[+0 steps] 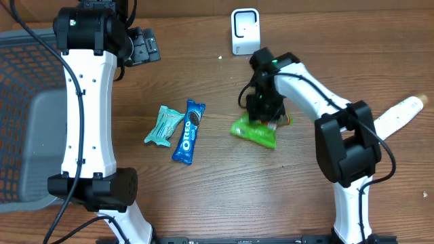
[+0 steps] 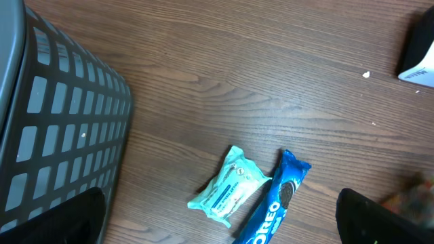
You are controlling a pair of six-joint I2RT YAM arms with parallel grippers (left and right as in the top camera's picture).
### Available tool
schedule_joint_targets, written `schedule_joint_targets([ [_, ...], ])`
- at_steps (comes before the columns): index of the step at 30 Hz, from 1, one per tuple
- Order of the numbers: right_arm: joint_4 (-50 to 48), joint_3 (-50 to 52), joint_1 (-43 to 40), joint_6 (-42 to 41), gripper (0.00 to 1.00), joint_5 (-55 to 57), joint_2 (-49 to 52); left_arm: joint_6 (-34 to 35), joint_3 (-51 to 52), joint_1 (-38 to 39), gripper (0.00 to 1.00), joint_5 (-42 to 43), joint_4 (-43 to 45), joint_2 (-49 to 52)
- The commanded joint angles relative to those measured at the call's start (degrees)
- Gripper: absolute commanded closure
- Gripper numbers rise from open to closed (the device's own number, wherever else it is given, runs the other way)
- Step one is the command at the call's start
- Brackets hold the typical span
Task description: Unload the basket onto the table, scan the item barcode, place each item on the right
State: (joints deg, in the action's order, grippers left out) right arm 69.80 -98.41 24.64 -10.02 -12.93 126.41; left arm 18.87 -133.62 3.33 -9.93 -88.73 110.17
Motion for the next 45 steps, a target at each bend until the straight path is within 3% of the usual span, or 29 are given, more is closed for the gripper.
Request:
schedule_joint_targets([
  [1, 2.3, 0.1, 1.1, 15.5, 0.42, -0.3, 0.9, -0.9, 0.1, 0.1, 0.00, -0.7, 0.1, 0.1],
  [5, 3.7, -2.4, 0.3, 23.4, 0.33, -0.3, 0.8, -0.9, 0.1, 0.1, 0.01, -0.7, 0.1, 0.1],
  [9, 8.2, -10.9, -2.8, 23.6, 0.32, -4.7, 0.2, -0.9, 0.1, 0.1, 0.00, -0.7, 0.1, 0.1],
  [15, 15.6, -19.0, -10.7, 3.5, 0.32, -6.7, -3.3, -0.9, 0.1, 0.1, 0.00, -0.7, 0.1, 0.1],
  [19, 19.5, -17.5, -16.8, -3.6, 0.17, -6.7, -3.6, -0.9, 0.1, 0.1, 0.00, -0.7, 0.1, 0.1],
  [23, 17.8, -11.5, -19.5, -3.7, 0.07, -10.8, -3.6, -0.9, 0.1, 0.1, 0.00, -0.7, 0.1, 0.1],
  [35, 9.8, 5.5, -19.2, -3.7, 0.15, -17.7, -3.6, -0.9, 0.1, 0.1, 0.00, -0.7, 0.1, 0.1],
  [40, -3.2, 9.8, -19.2, -5.9, 0.20, -26.3, -3.6, -0.9, 0.1, 0.1, 0.00, -0.7, 0.1, 0.1],
  [45, -12.9, 11.9, -19.1, -8.7, 0.22, -27.0, -3.6, -0.9, 0.1, 0.1, 0.00, -0.7, 0.1, 0.1],
])
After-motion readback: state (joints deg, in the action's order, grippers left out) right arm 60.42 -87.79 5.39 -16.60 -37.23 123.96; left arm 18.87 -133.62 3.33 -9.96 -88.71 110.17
